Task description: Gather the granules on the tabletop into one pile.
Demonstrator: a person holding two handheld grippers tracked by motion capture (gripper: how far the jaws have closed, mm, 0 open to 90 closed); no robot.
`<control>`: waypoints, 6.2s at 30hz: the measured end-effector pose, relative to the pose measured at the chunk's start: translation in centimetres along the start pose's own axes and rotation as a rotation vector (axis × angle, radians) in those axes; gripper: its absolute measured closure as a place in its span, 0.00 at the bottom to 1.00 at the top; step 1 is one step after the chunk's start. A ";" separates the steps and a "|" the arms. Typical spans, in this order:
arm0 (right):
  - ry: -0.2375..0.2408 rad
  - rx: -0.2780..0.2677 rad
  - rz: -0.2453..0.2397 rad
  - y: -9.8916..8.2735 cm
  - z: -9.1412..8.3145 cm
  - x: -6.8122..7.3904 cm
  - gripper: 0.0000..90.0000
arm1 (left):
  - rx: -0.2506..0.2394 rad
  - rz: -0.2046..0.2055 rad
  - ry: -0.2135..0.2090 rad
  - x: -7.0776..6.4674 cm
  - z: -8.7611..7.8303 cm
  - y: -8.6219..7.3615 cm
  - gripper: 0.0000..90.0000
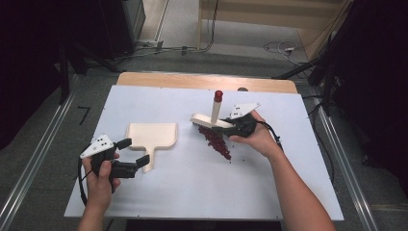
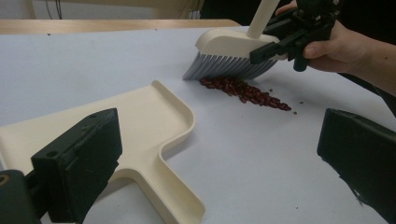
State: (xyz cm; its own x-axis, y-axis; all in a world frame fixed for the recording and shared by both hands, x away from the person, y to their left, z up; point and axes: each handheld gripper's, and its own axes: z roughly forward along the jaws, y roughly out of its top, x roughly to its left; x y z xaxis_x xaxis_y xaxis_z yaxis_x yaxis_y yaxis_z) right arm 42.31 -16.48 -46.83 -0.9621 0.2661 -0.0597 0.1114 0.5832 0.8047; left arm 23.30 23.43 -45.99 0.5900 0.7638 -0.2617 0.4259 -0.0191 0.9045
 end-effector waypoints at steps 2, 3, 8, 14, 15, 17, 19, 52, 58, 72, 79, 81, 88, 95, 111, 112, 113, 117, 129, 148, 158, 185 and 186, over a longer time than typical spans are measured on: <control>0.003 -0.001 -0.005 -0.1 -0.1 0.2 0.72 | 0.001 -0.001 0.000 0.0 0.0 0.0 0.00; 0.005 -0.001 -0.005 -0.2 -0.2 0.3 0.73 | 0.001 0.000 -0.001 0.0 0.0 0.0 0.00; 0.016 -0.007 -0.006 -0.4 -0.5 0.9 0.72 | 0.003 0.001 -0.002 -0.1 0.1 0.0 0.00; 0.026 -0.012 -0.012 -0.7 -1.1 1.6 0.72 | 0.006 0.003 -0.005 -0.2 0.2 0.0 0.00; 0.027 -0.014 -0.007 -0.8 -1.1 1.7 0.72 | 0.006 0.002 -0.006 -0.2 0.3 0.0 0.00; 0.031 -0.019 -0.011 -0.9 -1.3 1.8 0.72 | 0.006 0.002 -0.007 -0.2 0.3 0.0 0.00; 0.015 -0.025 -0.004 -1.0 -1.4 2.1 0.72 | 0.008 0.003 -0.006 -0.2 0.3 0.0 0.00; -0.903 0.039 0.584 -3.9 -4.2 13.4 0.72 | 0.015 0.015 -0.015 -0.6 0.6 0.0 0.00; -0.927 0.021 0.646 -3.2 -2.0 13.6 0.72 | 0.004 0.006 -0.020 -0.3 0.4 0.1 0.00; -0.904 0.024 0.647 -0.4 1.2 13.6 0.72 | -0.006 0.007 -0.024 -0.4 0.5 0.2 0.00; -0.885 0.016 0.644 0.7 1.3 13.2 0.72 | -0.012 0.009 -0.023 -0.3 0.4 0.3 0.00; -0.885 -0.008 0.662 0.8 0.8 12.9 0.72 | -0.010 0.011 -0.024 -0.3 0.4 0.4 0.00; -0.856 -0.054 0.660 1.1 -0.7 12.2 0.72 | -0.010 0.012 -0.024 -0.4 0.4 0.3 0.00; -0.661 -0.151 0.564 1.2 -3.7 12.0 0.72 | -0.009 0.009 -0.020 -0.3 0.4 0.3 0.00; -0.193 -0.140 0.298 -1.4 -0.9 13.8 0.72 | 0.006 0.009 -0.015 -0.3 0.5 0.1 0.00; -0.207 -0.135 0.305 -1.5 -1.0 13.4 0.72 | 0.007 0.009 -0.015 -0.3 0.5 0.1 0.00; -0.202 -0.142 0.308 -1.7 -1.1 12.8 0.72 | 0.006 0.010 -0.016 -0.3 0.5 0.1 0.00; -0.219 -0.138 0.324 -2.5 -1.8 11.3 0.72 | 0.006 0.009 -0.017 -0.3 0.5 0.1 0.00; -0.226 -0.206 0.390 -1.5 -3.7 10.4 0.72 | 0.014 0.013 -0.015 -0.4 0.8 0.0 0.00; -0.545 -0.165 0.739 2.4 4.0 11.9 0.72 | 0.014 0.015 -0.020 -0.2 0.7 0.0 0.00; -0.605 -0.176 0.770 0.0 1.3 12.0 0.72 | 0.021 0.021 -0.027 -0.7 1.0 0.1 0.00; -0.588 -0.252 0.756 0.8 -0.9 10.6 0.72 | 0.027 0.024 -0.026 -0.6 1.2 0.1 0.00; -0.585 -0.249 0.751 1.1 -0.3 10.5 0.72 | 0.029 0.025 -0.026 -0.7 1.2 0.1 0.00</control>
State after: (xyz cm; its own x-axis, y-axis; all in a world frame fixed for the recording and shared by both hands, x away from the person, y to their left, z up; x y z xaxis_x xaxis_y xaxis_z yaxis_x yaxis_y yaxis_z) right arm 32.21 -13.27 -46.39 -0.3802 0.8785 0.2894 0.5234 -0.0536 0.8504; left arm 23.75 22.15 -46.17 0.6179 0.7459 -0.2485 0.4306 -0.0566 0.9007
